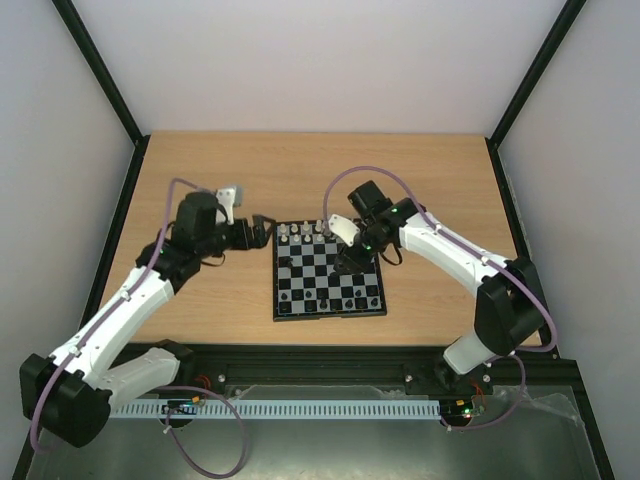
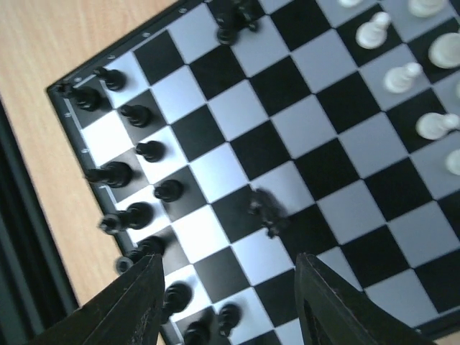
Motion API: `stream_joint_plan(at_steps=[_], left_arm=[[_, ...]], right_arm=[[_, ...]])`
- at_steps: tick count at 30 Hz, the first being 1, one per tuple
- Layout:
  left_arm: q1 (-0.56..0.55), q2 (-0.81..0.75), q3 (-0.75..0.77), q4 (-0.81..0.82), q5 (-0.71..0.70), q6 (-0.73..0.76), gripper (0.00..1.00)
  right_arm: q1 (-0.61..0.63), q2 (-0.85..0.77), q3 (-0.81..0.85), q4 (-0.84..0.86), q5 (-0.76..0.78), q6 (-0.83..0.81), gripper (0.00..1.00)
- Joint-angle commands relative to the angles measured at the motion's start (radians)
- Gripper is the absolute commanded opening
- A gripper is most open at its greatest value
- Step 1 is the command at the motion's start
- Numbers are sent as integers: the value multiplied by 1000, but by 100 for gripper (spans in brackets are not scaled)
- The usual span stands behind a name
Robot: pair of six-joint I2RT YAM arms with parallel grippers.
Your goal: Set up the chess pieces on the board
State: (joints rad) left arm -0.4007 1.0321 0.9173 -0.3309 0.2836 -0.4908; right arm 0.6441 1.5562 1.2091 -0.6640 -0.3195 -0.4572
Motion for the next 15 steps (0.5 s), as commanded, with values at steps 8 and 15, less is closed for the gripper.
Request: stream_joint_plan(at_steps=[8,15], left_arm=[[-47,-53,-182,106,-374,187,99],[-44,85,-134,2,-632,126,99]], right_arm=[[-40,68,-158,186,57,-155,50],[-40,127,-168,220,95,-225,50]])
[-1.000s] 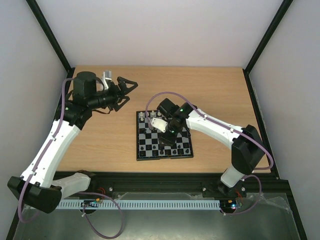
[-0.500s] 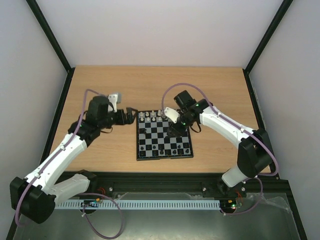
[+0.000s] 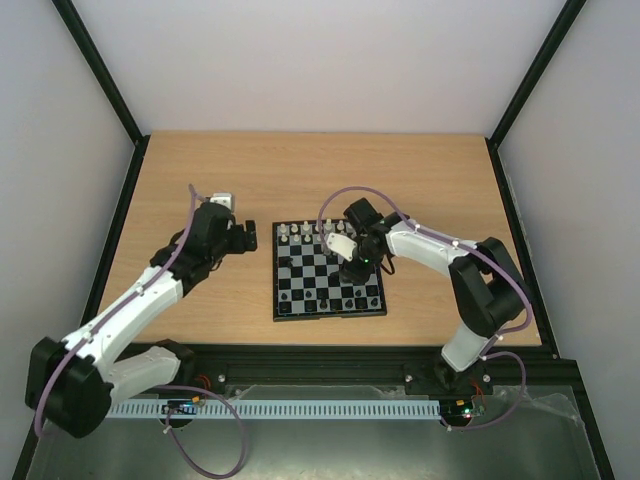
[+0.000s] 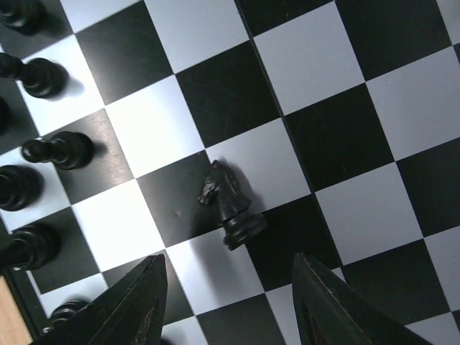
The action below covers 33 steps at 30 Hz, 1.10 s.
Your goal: Set up the chess pieces on the board
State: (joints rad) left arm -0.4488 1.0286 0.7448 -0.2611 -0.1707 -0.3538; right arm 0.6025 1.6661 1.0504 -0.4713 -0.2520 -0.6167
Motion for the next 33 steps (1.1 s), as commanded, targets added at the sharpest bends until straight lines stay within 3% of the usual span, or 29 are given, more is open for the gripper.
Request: stream_joint_plan(at_steps=[1,8,16,20,25,29,31,33], left_arm=[[4,113,63,-104,-192,-36,99],[23,45,4,-5,77,-5,99],[28,21,-6,8,136,64,71],[28,28,-1,16,179,78,64],[30,20,-3,19,197,80,63],[30,18,-7,24,210,69,69],[30,21,-9,30,216,37,96],[30,36,-6,27,228,27,99]], right_arm=[[2,19,-13,34,33,-75,50],[2,63,-13,50,29,-134,49],[3,91,-9,7,-12,-178,38],[9,111,0,-8,-22,-173,37],[26,141,10,-28,-10,-170,31],[37,140,8,-26,-5,-165,26],[37,137,6,-27,1,-162,23],[37,127,3,-32,8,-160,19]])
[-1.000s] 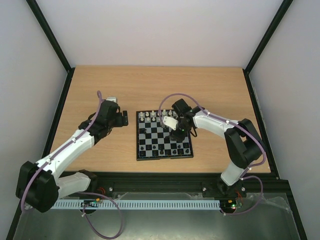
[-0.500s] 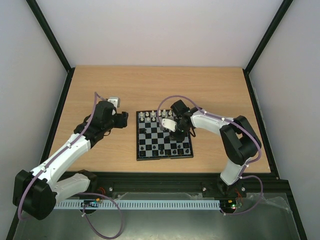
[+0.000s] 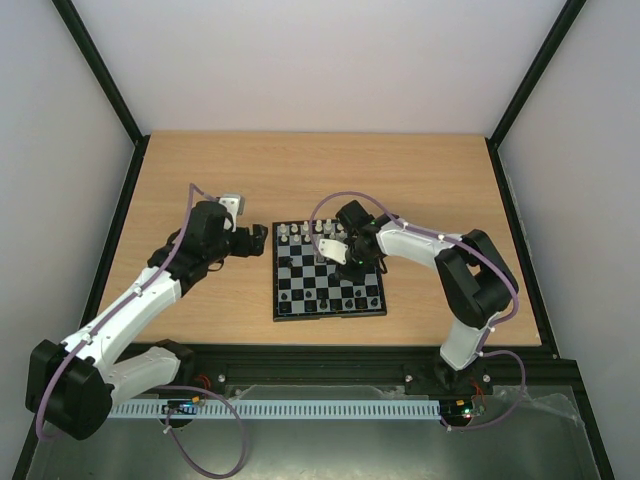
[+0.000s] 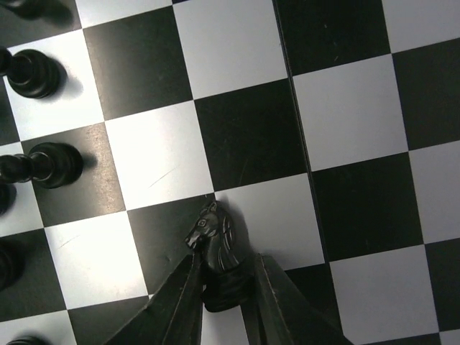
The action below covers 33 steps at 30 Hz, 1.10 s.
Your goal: Set up the chess pieces on the board
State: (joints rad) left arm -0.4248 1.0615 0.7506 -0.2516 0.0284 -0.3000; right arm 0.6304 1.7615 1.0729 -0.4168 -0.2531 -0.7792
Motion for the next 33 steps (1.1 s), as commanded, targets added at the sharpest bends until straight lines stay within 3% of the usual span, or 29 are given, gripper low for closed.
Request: stream_joint_plan(at_steps=[1,5,14,17,20,22,24,28,31,33], left_arm=[[6,15,-8,13,32,-29,99],[6,53,12,-21,10,-11,99],[-23,-39,-50,75,73,-26,99],[-28,-39,-7,44,41,-59,99],[-31,-14,72,-32,-79,-167,99],[-33,26,118,-28,15,-41,99],[-31,57,134,-6,47,-74,99],[-32,53,76,195,322,-221,99],[-38,85,73,289,510,-292,86],[-48,108,72,331,595,-322,69]], right_arm=[[9,26,-22,-88,12,6,18],[9,-21,-30,-97,-1,28,15],[9,-196,-6,-102,-129,153,14],[8,-269,-5,-95,-164,208,13],[8,-349,-21,-76,-203,277,13],[8,-419,-51,-26,-226,325,13],[9,-476,-95,32,-232,369,13],[4,-557,-192,157,-199,448,13],[-2,-577,-221,194,-176,473,13],[-9,-584,-233,211,-172,486,14]])
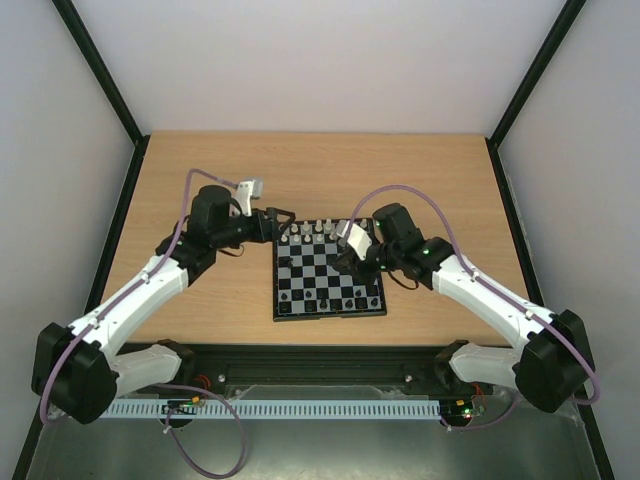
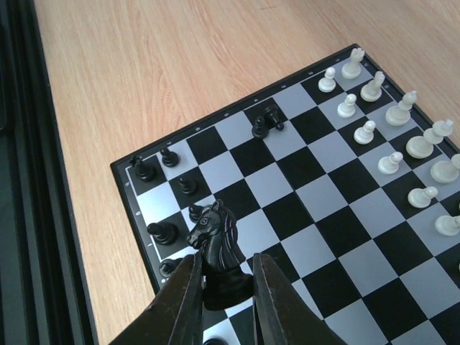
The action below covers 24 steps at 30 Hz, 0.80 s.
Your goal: Set up the chess pieces on the board
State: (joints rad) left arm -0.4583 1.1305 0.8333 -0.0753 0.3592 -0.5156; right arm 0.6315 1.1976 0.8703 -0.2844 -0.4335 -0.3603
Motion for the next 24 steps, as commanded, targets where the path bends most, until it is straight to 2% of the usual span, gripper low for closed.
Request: stream_joint_plan(at_steps=[1,5,8,17,24], left_arm=[[-22,50,-11,167,289,-120,61],[-56,119,-9,193,377,-159,39],[-84,173,-6,201,409,-175,30],[-157,252,-25,298,448,-233,32],[-191,288,-20,311,446,-244,31]], right_arm=[[-12,-21,-35,84,7,69,14],[-14,-24,-47,102,11,77,15],[-13,-32,-49,110,17,83,16],[-18,-49,-56,120,17,89,16],[-22,-60,-58,118,0,88,16]])
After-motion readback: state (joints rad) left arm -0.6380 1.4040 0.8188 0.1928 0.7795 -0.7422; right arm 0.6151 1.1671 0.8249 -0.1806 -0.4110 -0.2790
